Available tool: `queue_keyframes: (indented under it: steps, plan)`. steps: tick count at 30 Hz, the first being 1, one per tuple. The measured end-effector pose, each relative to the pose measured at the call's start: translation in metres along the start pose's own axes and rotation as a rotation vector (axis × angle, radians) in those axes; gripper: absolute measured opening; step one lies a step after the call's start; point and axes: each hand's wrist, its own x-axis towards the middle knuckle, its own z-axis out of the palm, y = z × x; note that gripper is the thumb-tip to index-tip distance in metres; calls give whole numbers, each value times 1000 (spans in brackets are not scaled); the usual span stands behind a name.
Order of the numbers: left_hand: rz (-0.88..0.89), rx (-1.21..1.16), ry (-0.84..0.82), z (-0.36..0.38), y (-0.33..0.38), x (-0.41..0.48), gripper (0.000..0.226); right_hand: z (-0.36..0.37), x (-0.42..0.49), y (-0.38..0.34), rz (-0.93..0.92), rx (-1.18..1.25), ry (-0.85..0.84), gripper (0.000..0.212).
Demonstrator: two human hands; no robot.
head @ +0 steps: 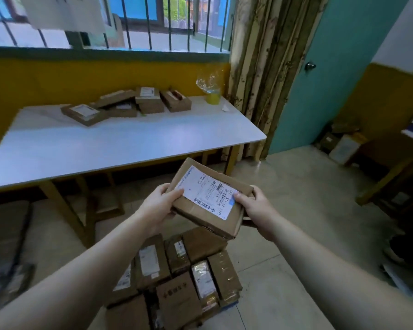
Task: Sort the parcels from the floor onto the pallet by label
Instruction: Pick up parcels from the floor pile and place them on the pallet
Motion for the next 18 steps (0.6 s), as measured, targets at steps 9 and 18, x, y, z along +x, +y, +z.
queue_keyframes:
  steps: [9, 18]
  plan:
    - [-128, -174, 313, 76, -49, 14, 53, -54, 69, 39, 62, -107, -180, 23]
    - [-403, -179, 375, 198, -146, 71, 37, -110, 141, 149, 176, -514, -338, 53]
